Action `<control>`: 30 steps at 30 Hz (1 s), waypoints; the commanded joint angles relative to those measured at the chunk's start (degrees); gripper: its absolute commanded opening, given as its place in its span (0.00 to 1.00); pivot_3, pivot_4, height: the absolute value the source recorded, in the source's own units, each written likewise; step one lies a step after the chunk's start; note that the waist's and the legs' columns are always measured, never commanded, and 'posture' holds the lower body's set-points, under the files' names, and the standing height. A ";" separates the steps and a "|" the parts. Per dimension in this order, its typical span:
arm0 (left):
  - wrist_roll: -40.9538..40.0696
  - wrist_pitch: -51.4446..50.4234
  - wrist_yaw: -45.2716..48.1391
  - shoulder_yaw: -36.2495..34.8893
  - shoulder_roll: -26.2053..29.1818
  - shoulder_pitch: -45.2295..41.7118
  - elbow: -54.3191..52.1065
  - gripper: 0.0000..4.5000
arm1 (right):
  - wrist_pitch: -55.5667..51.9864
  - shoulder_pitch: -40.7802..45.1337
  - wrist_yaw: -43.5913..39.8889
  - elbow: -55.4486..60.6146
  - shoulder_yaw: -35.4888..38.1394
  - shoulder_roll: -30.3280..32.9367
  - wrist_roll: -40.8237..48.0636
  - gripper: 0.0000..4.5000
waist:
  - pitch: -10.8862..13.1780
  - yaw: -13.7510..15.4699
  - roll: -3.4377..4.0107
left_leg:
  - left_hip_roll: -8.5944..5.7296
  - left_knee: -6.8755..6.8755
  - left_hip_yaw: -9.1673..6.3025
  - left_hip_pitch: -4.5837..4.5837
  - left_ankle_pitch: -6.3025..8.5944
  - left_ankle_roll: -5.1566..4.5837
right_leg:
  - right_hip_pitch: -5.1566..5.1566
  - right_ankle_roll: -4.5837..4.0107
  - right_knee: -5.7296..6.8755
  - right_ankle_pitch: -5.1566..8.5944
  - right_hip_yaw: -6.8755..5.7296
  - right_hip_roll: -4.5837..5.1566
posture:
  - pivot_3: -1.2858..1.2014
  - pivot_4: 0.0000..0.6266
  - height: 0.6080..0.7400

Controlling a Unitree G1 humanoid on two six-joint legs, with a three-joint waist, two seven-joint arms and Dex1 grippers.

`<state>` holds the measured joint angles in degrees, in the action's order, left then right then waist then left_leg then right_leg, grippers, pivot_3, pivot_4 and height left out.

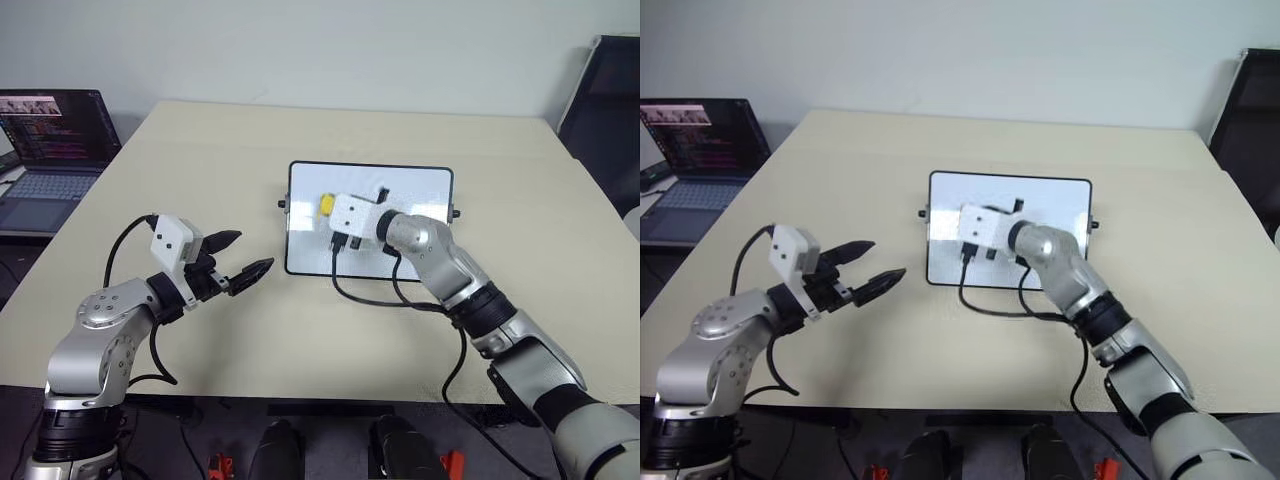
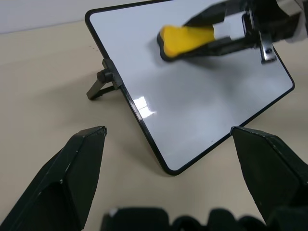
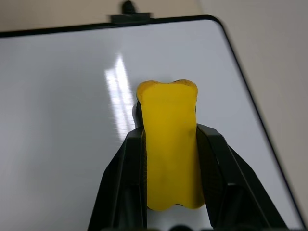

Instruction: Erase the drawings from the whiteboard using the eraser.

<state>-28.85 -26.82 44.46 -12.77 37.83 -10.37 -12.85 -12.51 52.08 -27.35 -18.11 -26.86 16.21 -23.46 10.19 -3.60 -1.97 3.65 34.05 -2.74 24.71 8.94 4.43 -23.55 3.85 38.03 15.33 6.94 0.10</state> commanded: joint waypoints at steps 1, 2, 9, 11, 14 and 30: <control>0.08 1.54 0.32 0.16 -0.32 -0.49 -0.80 1.00 | 1.57 -0.67 -2.54 1.33 -0.30 0.46 -0.24 0.24 | 0.00 -0.06 0.00 | 0.00 -0.03 0.00 0.01 0.00 0.00 | -0.01 0.03 -0.01 0.02 0.00 0.00 | 0.52 0.24 1.00; 0.13 1.64 0.36 0.25 -0.42 -0.51 -0.70 1.00 | 1.82 -1.38 -4.08 1.96 -0.95 0.83 -0.25 0.24 | 0.00 -0.07 0.00 | 0.00 -0.07 0.00 0.01 0.01 0.00 | -0.01 0.04 -0.01 0.02 0.00 0.00 | 0.52 0.24 1.00; 0.11 2.44 1.02 1.61 -0.82 -1.36 -0.47 1.00 | 2.36 -5.91 -8.88 7.24 -1.27 2.90 -0.64 0.24 | 0.00 0.01 0.00 | 0.00 -0.08 -0.02 0.01 0.01 0.00 | 0.00 0.14 0.01 0.05 -0.03 0.00 | 0.52 0.24 1.00; 0.06 2.56 1.27 1.96 -0.78 -1.67 -0.56 1.00 | 1.78 -6.87 -8.11 8.71 -0.02 3.05 -0.73 0.24 | 0.00 0.02 0.00 | 0.00 -0.03 -0.01 0.01 0.01 0.00 | 0.02 0.06 0.02 0.09 -0.02 0.00 | 0.52 0.24 1.00; 0.32 2.79 3.02 3.92 -0.08 -3.52 -2.28 1.00 | -4.82 -12.24 -4.89 18.87 10.75 1.05 6.40 0.24 | 0.00 0.47 0.00 | -0.01 -0.01 -0.02 0.01 0.00 0.00 | 0.01 0.05 0.04 0.07 -0.02 0.00 | 0.52 0.24 1.00; 4.99 8.25 17.58 24.77 -11.56 -25.35 8.03 1.00 | -40.22 -43.40 2.40 52.76 41.54 0.06 21.67 0.24 | 0.00 0.46 0.02 | -0.07 0.16 -0.03 0.06 0.02 0.01 | 0.09 0.10 0.00 0.07 0.04 0.00 | 0.52 0.24 1.00</control>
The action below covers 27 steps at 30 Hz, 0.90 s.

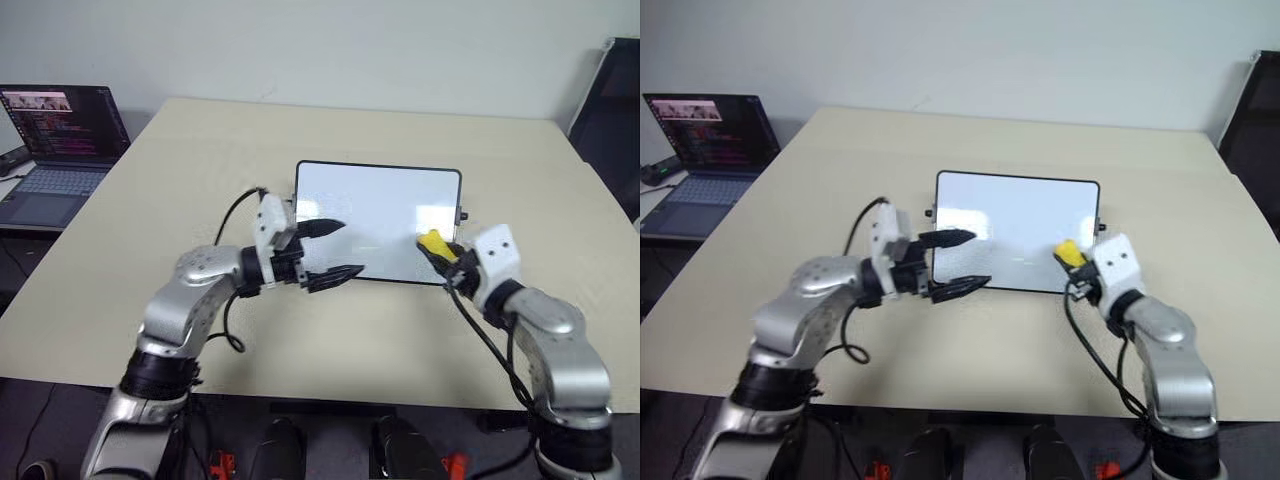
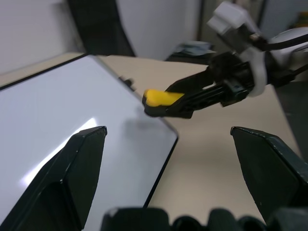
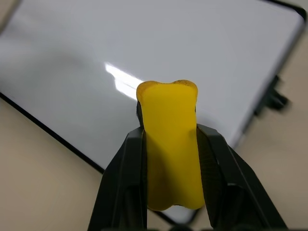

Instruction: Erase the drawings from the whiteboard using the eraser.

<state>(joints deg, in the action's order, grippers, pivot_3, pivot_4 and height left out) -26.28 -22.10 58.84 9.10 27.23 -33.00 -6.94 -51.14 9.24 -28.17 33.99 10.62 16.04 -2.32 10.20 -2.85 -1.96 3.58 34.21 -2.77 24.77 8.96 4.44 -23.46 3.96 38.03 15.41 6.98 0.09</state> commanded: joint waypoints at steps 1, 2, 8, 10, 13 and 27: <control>3.50 4.76 4.34 4.13 -1.46 -3.83 3.47 1.00 | -2.03 -1.02 3.75 -0.22 4.70 0.69 0.67 0.24 | -0.01 -0.49 0.01 | 0.00 0.01 0.02 -0.02 0.00 0.00 | 0.00 0.00 0.00 -0.01 0.03 0.00 | 0.52 0.24 1.00; 4.52 5.91 5.27 5.19 -1.85 -4.66 4.64 1.00 | -2.21 -1.30 4.36 -0.96 5.14 0.98 0.84 0.24 | -0.01 -0.61 0.01 | 0.00 0.01 0.03 -0.04 0.00 0.00 | 0.02 -0.01 0.00 -0.02 0.04 0.00 | 0.52 0.24 1.00; 10.25 13.16 9.99 10.67 -5.36 -8.94 12.37 1.00 | -2.44 1.53 7.95 -8.46 8.62 1.28 3.34 0.24 | 0.00 -0.91 0.03 | -0.01 -0.03 0.03 -0.03 0.00 -0.01 | 0.01 0.01 -0.03 -0.01 0.06 -0.01 | 0.52 0.24 1.00; 11.35 14.35 10.06 11.02 -6.57 -9.83 14.28 1.00 | -2.03 2.17 8.17 -10.32 8.57 1.94 3.96 0.24 | 0.00 -0.89 0.03 | -0.01 -0.03 0.03 -0.01 0.00 -0.01 | 0.01 0.02 -0.03 -0.01 0.06 -0.01 | 0.52 0.24 1.00; 12.15 15.32 10.37 11.25 -8.24 -10.64 15.79 1.00 | -0.94 3.27 9.44 -13.85 8.61 2.72 4.44 0.24 | 0.00 -0.89 0.03 | -0.01 -0.04 0.02 -0.01 0.00 -0.01 | 0.01 0.02 -0.03 -0.01 0.06 -0.01 | 0.52 0.24 1.00; 11.50 13.16 8.03 7.16 -7.17 -8.05 12.95 1.00 | 5.47 6.68 13.23 -20.21 10.29 3.00 8.81 0.99 | 0.02 -0.92 0.07 | -0.01 -0.06 0.00 -0.01 0.00 -0.02 | 0.01 0.27 0.00 -0.14 0.06 -0.03 | 0.52 0.24 1.00</control>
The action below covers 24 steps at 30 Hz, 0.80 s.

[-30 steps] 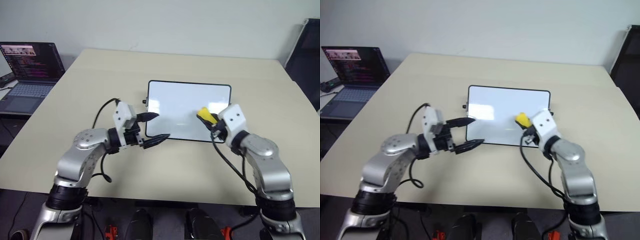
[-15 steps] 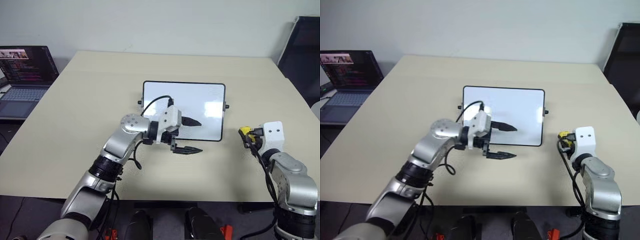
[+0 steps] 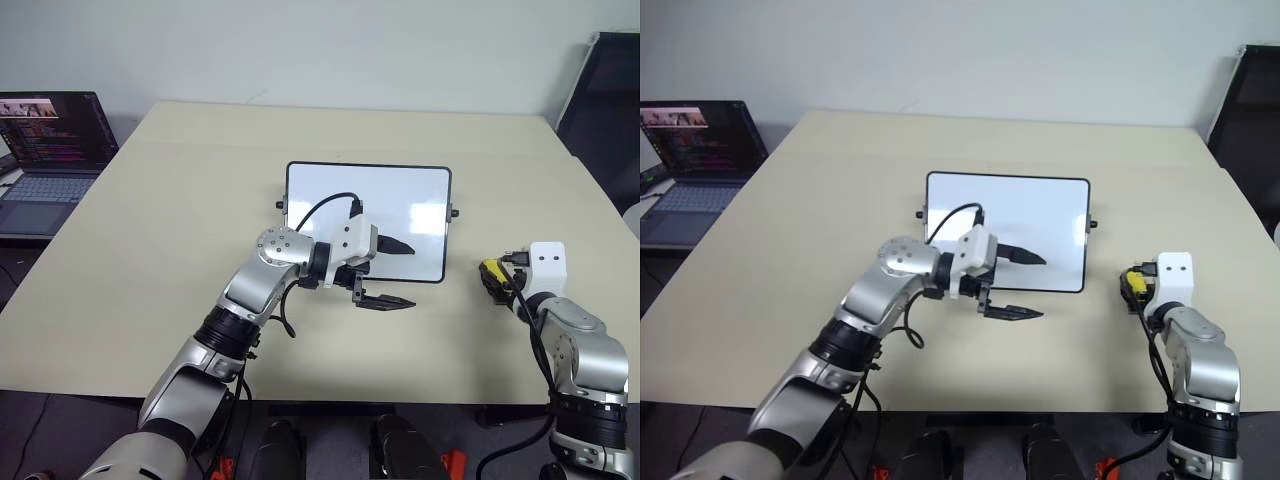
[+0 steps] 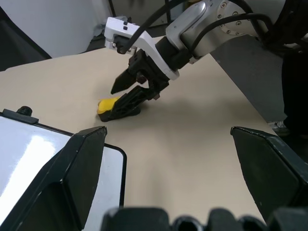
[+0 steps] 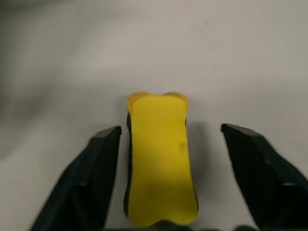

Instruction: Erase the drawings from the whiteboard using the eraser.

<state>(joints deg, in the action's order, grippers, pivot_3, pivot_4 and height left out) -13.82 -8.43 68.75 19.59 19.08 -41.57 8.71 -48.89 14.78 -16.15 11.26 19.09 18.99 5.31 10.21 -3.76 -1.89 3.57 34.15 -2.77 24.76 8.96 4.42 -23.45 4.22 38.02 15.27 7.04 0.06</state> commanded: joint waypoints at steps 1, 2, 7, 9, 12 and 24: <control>-1.23 -0.97 -2.80 -4.44 1.44 1.09 -3.07 1.00 | 4.72 1.33 1.73 3.63 2.61 -0.68 2.14 0.99 | 0.01 -0.05 0.01 | 0.00 0.00 0.00 0.00 0.00 0.00 | 0.00 0.00 0.00 0.00 0.00 0.00 | 0.52 0.24 1.00; -1.37 -1.33 -3.41 -5.17 1.71 1.50 -3.42 1.00 | 5.75 1.38 2.09 4.37 3.12 -1.13 2.93 0.99 | 0.01 -0.09 0.02 | 0.00 -0.01 0.00 0.00 0.00 0.00 | 0.00 0.01 0.00 -0.01 0.01 -0.01 | 0.52 0.24 1.00; -4.22 -7.05 -16.15 -18.51 5.54 13.30 -10.61 1.00 | 11.58 -4.93 2.12 15.82 1.00 -2.26 3.41 0.99 | 0.01 -0.69 0.13 | 0.04 -0.14 -0.04 -0.02 0.00 0.00 | -0.02 0.09 0.02 0.00 -0.02 -0.02 | 0.52 0.24 1.00; -6.97 -11.36 -20.33 -23.21 5.79 21.45 -16.26 1.00 | 17.04 -8.50 4.06 18.02 -0.69 -3.46 0.84 0.99 | 0.00 -0.84 0.15 | 0.06 -0.20 -0.09 -0.01 0.01 0.00 | -0.02 0.10 0.01 0.05 -0.08 -0.02 | 0.52 0.24 1.00; -8.49 -13.84 -27.19 -28.45 4.33 30.17 -22.68 1.00 | 28.01 -13.42 6.60 17.66 -2.45 -5.29 -2.53 0.99 | 0.00 -0.84 0.14 | 0.05 -0.22 -0.08 0.00 0.04 0.01 | -0.01 0.13 -0.02 0.12 -0.09 0.04 | 0.52 0.24 1.00; 4.43 -5.88 -57.09 -38.70 -3.12 39.78 -27.14 1.00 | 40.54 -22.66 3.56 8.42 -0.86 -9.55 5.76 0.99 | -0.06 0.36 0.00 | 0.00 0.12 0.10 -0.23 0.03 0.05 | 0.23 -0.34 -0.21 0.14 0.10 0.14 | 0.52 0.24 1.00</control>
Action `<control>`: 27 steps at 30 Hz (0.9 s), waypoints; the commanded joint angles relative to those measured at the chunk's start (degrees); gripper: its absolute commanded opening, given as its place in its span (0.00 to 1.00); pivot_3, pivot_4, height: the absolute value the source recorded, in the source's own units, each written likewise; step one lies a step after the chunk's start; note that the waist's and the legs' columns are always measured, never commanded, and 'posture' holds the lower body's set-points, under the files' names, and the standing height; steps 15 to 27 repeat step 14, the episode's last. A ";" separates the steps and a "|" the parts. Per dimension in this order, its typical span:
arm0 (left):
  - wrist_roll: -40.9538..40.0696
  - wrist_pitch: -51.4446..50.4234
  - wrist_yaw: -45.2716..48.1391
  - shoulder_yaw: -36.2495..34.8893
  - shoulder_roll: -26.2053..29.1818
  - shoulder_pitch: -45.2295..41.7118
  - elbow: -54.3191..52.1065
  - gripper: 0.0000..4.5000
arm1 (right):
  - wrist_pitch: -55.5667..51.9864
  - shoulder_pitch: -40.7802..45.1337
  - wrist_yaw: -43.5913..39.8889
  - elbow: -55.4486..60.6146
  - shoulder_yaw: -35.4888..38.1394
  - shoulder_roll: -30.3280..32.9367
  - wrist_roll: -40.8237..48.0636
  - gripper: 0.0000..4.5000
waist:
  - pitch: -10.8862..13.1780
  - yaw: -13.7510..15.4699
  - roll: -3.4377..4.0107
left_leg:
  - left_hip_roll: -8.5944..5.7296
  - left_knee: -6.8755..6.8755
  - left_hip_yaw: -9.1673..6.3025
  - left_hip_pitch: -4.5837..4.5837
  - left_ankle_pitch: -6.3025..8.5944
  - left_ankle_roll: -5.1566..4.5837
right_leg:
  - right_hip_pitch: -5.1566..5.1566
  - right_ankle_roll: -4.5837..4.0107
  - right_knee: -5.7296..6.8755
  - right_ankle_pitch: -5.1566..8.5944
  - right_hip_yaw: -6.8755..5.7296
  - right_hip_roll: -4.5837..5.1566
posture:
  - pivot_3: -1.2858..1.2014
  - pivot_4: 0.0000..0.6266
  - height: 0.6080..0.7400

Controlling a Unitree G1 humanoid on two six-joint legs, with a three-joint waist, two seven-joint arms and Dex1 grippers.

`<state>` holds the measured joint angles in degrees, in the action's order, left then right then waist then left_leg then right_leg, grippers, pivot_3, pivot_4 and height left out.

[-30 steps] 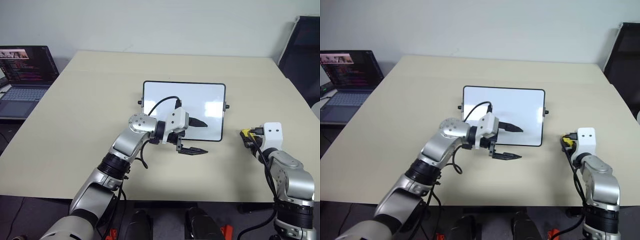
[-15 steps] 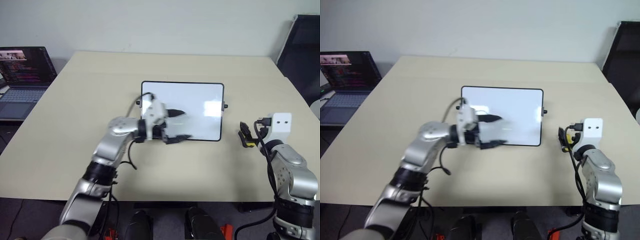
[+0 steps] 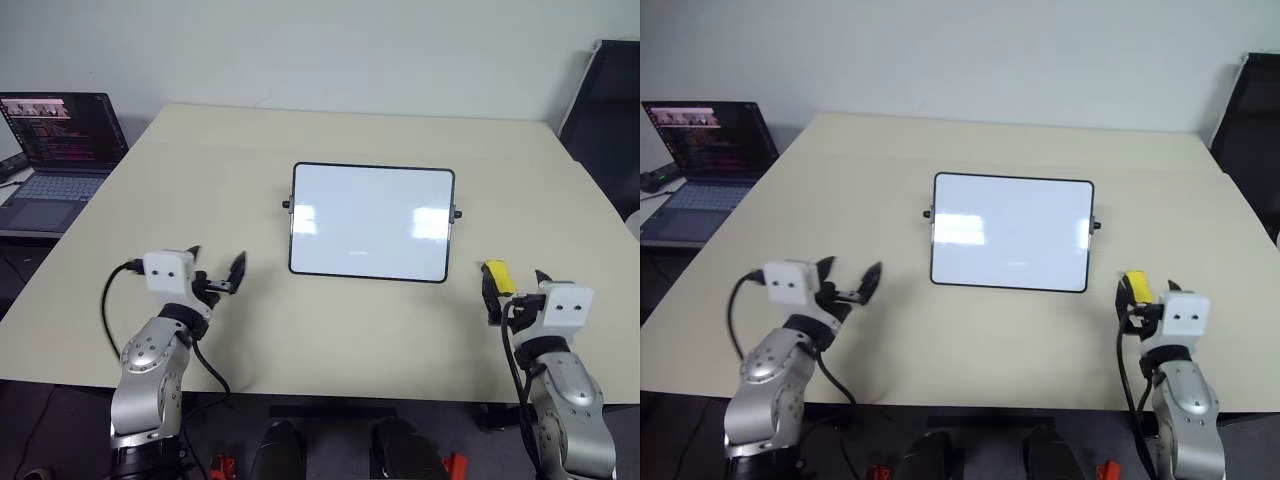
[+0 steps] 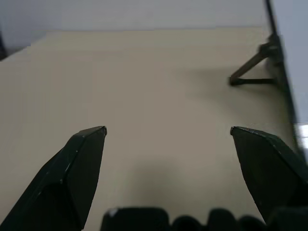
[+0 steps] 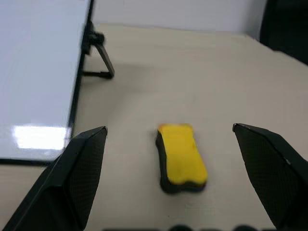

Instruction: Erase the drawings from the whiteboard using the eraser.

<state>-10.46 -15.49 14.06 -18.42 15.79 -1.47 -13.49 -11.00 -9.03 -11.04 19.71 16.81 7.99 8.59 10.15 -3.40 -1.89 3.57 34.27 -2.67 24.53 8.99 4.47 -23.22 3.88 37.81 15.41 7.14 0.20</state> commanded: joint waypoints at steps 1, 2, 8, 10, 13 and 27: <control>0.73 0.81 -2.55 -0.89 0.49 -0.39 -5.35 1.00 | 2.86 1.54 -1.97 -0.48 1.43 1.99 2.70 0.99 | 0.00 -0.02 0.00 | 0.00 0.00 0.03 0.01 0.00 0.00 | -0.01 0.00 -0.01 0.00 0.01 0.02 | 0.52 0.24 1.00; 0.97 0.32 -3.00 -0.20 0.48 -0.64 -5.98 1.00 | 2.90 2.31 -2.50 -1.47 2.14 2.98 3.40 0.99 | 0.00 -0.02 0.00 | 0.00 0.00 0.05 0.01 0.01 0.01 | -0.02 0.00 -0.02 0.00 0.01 0.02 | 0.52 0.24 1.00; 1.83 0.36 -2.19 3.06 1.15 -0.25 -7.03 1.00 | 1.65 2.42 -2.60 -0.14 3.09 5.19 5.36 0.99 | -0.04 0.08 -0.03 | 0.00 -0.02 0.08 0.01 0.00 0.00 | 0.01 0.00 0.01 -0.01 -0.01 0.01 | 0.52 0.24 1.00; 2.01 0.47 -2.45 3.73 0.62 0.12 -6.55 1.00 | 0.31 1.58 -1.89 1.87 3.06 4.99 5.86 0.99 | -0.04 0.12 -0.03 | 0.00 -0.26 0.08 0.02 0.00 0.00 | -0.04 0.03 0.00 0.01 0.00 -0.02 | 0.52 0.24 1.00; 1.95 0.63 -2.73 4.87 -0.13 -0.52 -5.82 1.00 | -1.86 1.71 -1.88 3.61 2.86 5.74 6.62 0.99 | -0.03 0.17 -0.02 | 0.02 -0.37 0.05 0.06 0.02 0.01 | -0.09 0.10 0.02 0.12 -0.04 -0.05 | 0.52 0.24 1.00; 2.03 0.88 -2.74 5.33 -0.34 -0.84 -5.36 1.00 | -2.26 2.00 -1.93 3.28 2.90 6.19 6.60 0.99 | -0.03 0.17 -0.02 | 0.02 -0.37 0.04 0.07 0.04 0.03 | -0.09 0.11 0.01 0.13 -0.03 -0.05 | 0.52 0.24 1.00</control>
